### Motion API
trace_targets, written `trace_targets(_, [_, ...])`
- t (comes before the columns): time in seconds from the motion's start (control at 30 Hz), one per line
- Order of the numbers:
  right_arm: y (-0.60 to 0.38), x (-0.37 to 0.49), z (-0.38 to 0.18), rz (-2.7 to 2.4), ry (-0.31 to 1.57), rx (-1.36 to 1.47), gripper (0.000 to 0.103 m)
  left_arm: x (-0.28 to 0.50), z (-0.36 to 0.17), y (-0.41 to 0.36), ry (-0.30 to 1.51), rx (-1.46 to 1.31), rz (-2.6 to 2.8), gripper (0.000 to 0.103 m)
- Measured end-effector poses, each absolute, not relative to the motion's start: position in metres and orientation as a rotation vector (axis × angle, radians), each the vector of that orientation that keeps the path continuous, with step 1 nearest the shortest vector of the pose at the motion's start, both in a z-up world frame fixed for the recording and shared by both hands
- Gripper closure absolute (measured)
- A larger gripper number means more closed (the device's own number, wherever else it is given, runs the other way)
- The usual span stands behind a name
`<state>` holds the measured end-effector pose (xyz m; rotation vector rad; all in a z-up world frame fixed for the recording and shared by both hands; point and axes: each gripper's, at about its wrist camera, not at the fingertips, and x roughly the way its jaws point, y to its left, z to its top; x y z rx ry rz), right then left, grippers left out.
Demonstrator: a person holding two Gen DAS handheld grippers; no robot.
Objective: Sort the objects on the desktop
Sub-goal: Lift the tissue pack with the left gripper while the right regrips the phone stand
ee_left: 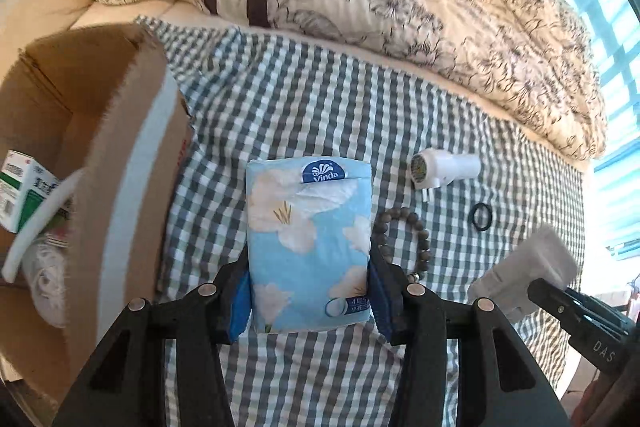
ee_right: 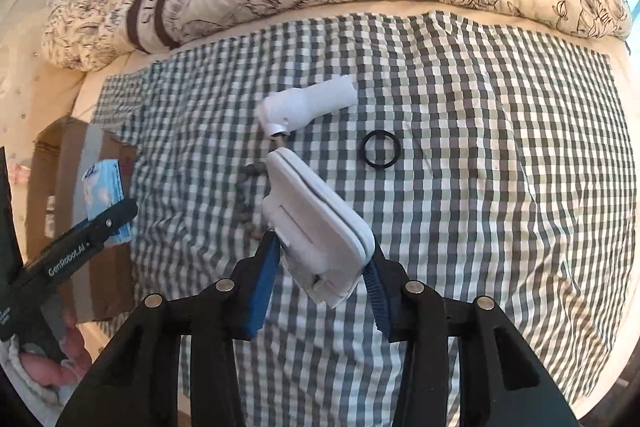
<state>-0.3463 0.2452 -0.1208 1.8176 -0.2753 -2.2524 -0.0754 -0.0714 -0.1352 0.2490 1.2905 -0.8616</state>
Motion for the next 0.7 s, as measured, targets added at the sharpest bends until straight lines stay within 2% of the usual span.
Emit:
trace_targets(0.03, [0.244, -0.342, -0.114, -2.249, -0.281, 1.801, 0.077, -0.074, -0.129, -0.068, 1.28, 0.242, -0.862, 0.053])
trace_targets(0.1, [0.241, -0.335, -0.099, -2.26, -0.263, 1.769, 0.1, -0.073, -0.119, -0.061, 1.263, 0.228, -0.862, 0.053])
trace_targets(0.23, [0.227, -0.329, -0.082, -2.282, -0.217, 1.703, 0.101, -0.07, -0.106, -0.045, 1.243, 0.209, -0.859, 0.053])
trace_targets(0.3, [0.226, -0.329, -0.089, -2.258, -0.258, 1.736, 0.1, -0.069, -0.105, -0.038, 1.241, 0.21, -0.854, 0.052])
trace_targets(0.33, [0.228, -0.33, -0.095, -2.247, -0.305, 1.764, 0.097, -0.068, -0.105, -0.034, 1.241, 0.209, -0.851, 0.052])
trace_targets(0.37, [0.23, -0.33, -0.1, -2.243, -0.338, 1.789, 0.072, -0.068, -0.105, -0.029, 1.24, 0.207, -0.848, 0.052])
trace_targets(0.4, [0.234, -0.33, -0.109, -2.241, -0.374, 1.824, 0.034, -0.067, -0.106, -0.026, 1.24, 0.206, -0.847, 0.052])
trace_targets(0.43, [0.237, -0.33, -0.115, -2.252, -0.403, 1.839, 0.024, -0.067, -0.108, -0.022, 1.241, 0.206, -0.844, 0.052])
trace_targets(0.5, [0.241, -0.331, -0.127, -2.257, -0.46, 1.852, 0.023, -0.068, -0.111, -0.018, 1.243, 0.207, -0.838, 0.052])
trace_targets(0.7, [0.237, -0.348, -0.18, -2.235, -0.476, 1.972, 0.023, -0.072, -0.124, -0.013, 1.266, 0.232, -0.831, 0.052])
